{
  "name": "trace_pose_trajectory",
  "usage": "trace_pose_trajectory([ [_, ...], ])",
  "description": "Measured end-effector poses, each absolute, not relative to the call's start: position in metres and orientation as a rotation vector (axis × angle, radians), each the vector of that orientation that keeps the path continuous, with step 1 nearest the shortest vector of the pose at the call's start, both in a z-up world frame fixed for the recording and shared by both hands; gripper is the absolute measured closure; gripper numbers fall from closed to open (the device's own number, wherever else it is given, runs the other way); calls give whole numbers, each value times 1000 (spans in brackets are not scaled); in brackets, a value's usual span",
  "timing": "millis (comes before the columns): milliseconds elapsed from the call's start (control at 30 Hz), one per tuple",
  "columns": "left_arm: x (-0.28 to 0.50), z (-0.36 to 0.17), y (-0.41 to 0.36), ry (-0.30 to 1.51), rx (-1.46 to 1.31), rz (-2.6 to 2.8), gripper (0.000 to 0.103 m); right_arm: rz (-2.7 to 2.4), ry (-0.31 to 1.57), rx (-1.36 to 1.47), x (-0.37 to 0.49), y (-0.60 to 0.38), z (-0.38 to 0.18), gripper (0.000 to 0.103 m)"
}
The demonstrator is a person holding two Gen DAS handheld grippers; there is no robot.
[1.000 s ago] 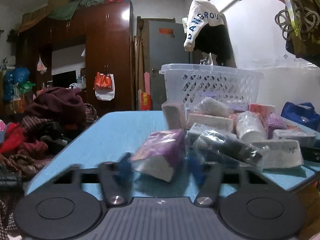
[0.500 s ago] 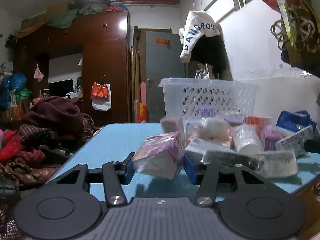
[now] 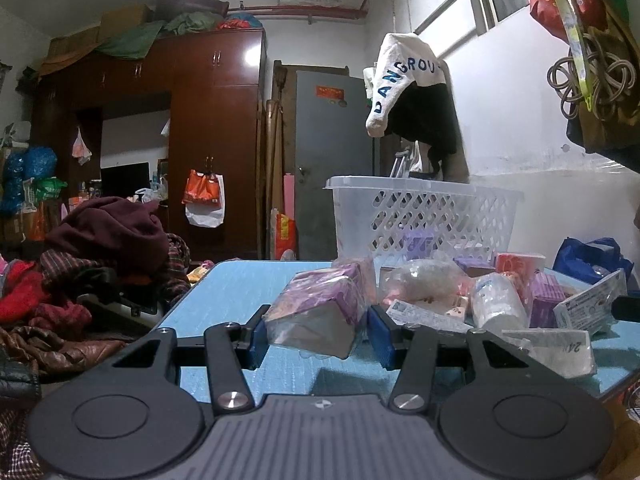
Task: Organize objects
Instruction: 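Lift both items over the white basket and release them inside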
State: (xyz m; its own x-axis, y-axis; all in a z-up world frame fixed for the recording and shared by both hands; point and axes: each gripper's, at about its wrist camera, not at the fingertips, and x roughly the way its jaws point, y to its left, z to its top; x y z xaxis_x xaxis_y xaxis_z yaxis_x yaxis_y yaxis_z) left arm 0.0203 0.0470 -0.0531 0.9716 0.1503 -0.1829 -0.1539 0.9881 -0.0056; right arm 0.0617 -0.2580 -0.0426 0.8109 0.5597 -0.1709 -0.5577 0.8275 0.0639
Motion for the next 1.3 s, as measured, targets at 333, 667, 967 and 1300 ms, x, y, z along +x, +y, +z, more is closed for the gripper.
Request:
trace_pose_trajectory([
  [333,23,-27,50,120,-23,127,49,589,119,9,62,-260,-27,62],
  [667,126,65,46,51,-5,23,49,569,-105,-22,137,-228,64,62],
  [967,241,74,32,207,20,28,10,521,56,-174,234,-169,74,47],
  [1300,109,33,55,210,-38,7,9,552,180,-26,149,-259,23,0],
])
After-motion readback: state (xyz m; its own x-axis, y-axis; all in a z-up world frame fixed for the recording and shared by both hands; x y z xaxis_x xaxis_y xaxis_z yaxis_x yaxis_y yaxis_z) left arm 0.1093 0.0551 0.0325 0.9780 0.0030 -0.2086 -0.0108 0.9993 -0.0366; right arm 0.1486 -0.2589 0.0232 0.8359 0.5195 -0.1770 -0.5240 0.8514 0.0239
